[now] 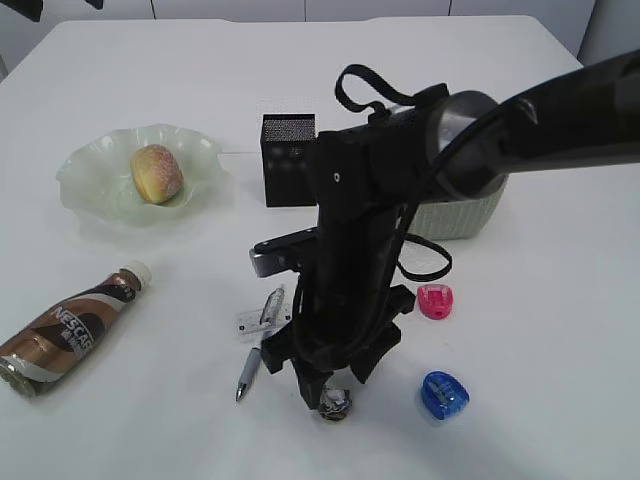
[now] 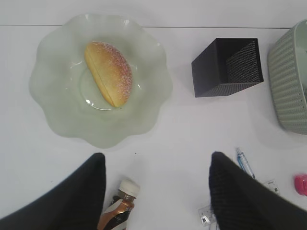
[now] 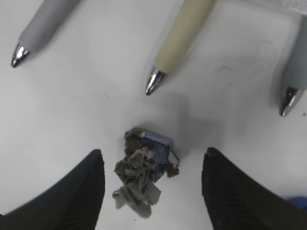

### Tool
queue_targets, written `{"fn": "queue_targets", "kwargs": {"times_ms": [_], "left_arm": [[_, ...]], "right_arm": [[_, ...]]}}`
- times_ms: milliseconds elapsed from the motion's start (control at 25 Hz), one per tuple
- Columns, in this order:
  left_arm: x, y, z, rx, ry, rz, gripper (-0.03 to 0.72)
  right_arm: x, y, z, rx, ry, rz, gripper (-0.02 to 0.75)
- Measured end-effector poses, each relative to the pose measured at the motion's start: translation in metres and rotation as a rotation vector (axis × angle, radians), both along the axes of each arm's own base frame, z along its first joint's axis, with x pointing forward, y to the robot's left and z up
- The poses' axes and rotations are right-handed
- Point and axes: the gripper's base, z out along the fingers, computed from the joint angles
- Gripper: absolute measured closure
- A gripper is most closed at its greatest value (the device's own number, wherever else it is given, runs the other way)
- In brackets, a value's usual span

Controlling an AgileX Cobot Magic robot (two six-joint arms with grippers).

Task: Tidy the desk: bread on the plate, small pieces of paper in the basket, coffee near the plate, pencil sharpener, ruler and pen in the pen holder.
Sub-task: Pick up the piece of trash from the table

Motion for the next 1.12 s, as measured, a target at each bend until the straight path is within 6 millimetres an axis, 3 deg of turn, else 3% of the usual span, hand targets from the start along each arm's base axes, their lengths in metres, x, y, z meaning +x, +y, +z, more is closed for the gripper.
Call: {"fn": "queue_targets", "kwargs": {"times_ms": [360, 760, 880, 1120], "left_arm": [[0.0, 0.0, 0.0, 0.001, 0.0, -0.001, 0.192], [0.0, 0.0, 0.0, 0.004, -0.001, -0.003, 0.192], [0.0, 0.0, 0.0, 0.005, -0.001, -0.002, 0.192], [0.0, 0.0, 0.0, 0.005, -0.001, -0.002, 0.192]], "right_arm": [[0.0, 0.0, -0.013, -0.017, 0.029, 0.004, 0.274], [-0.001, 0.001, -0.016, -0.024, 0.042, 0.005, 0.35], [-0.001, 0.001, -0.016, -0.024, 0.042, 0.005, 0.42], [-0.003, -0.001, -0.016, -0.038, 0.065, 0.01, 0.692]]}}
